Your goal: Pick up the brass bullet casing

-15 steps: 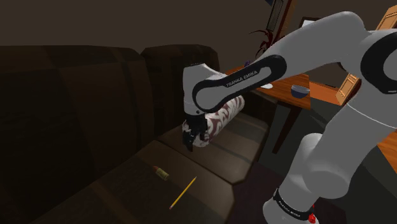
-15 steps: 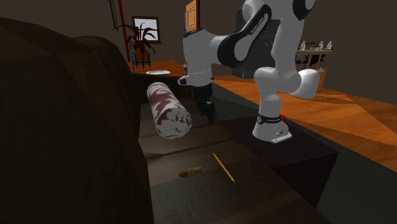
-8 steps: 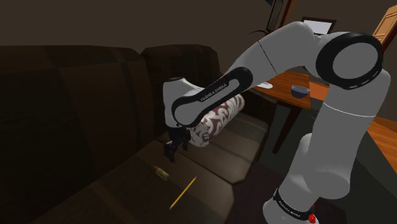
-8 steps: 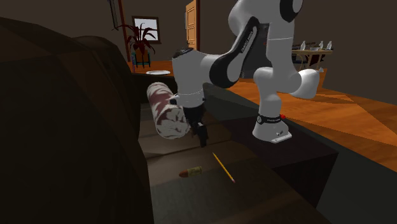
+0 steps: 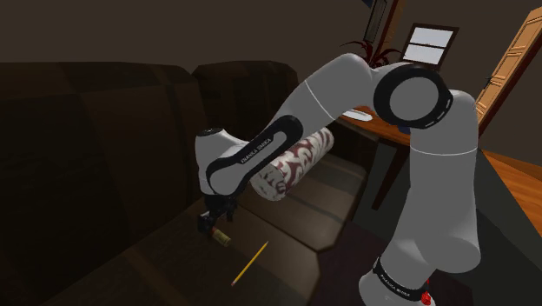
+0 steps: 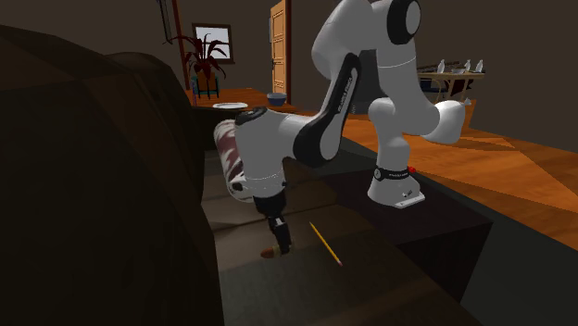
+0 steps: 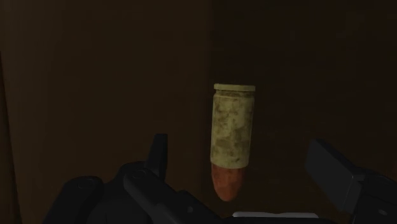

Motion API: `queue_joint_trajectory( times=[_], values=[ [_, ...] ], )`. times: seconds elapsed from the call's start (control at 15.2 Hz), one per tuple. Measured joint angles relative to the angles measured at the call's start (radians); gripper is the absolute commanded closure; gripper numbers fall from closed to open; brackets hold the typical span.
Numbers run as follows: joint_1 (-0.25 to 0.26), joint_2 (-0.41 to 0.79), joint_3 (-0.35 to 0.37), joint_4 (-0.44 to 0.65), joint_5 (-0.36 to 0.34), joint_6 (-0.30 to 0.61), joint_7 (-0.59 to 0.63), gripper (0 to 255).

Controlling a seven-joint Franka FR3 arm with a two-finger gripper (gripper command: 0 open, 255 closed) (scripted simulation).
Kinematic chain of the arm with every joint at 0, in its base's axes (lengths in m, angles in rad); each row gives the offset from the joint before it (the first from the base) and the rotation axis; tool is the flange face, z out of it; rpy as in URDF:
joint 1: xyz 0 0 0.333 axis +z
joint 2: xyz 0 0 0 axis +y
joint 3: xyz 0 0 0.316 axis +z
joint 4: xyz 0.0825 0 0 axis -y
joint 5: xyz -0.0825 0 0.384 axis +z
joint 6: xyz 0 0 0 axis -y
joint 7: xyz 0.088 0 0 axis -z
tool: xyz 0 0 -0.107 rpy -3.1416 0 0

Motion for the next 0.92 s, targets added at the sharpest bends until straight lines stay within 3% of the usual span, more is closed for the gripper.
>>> queue_joint_trajectory(
  times=[0.46, 0.53, 0.92],
  values=[
    [0.008, 0.079, -0.008, 0.016, -0.013, 0.064, 0.007, 0],
    [0.008, 0.084, -0.008, 0.015, -0.014, 0.069, 0.007, 255],
    [0.005, 0.069, -0.009, 0.008, -0.013, 0.068, 0.007, 255]
  ],
)
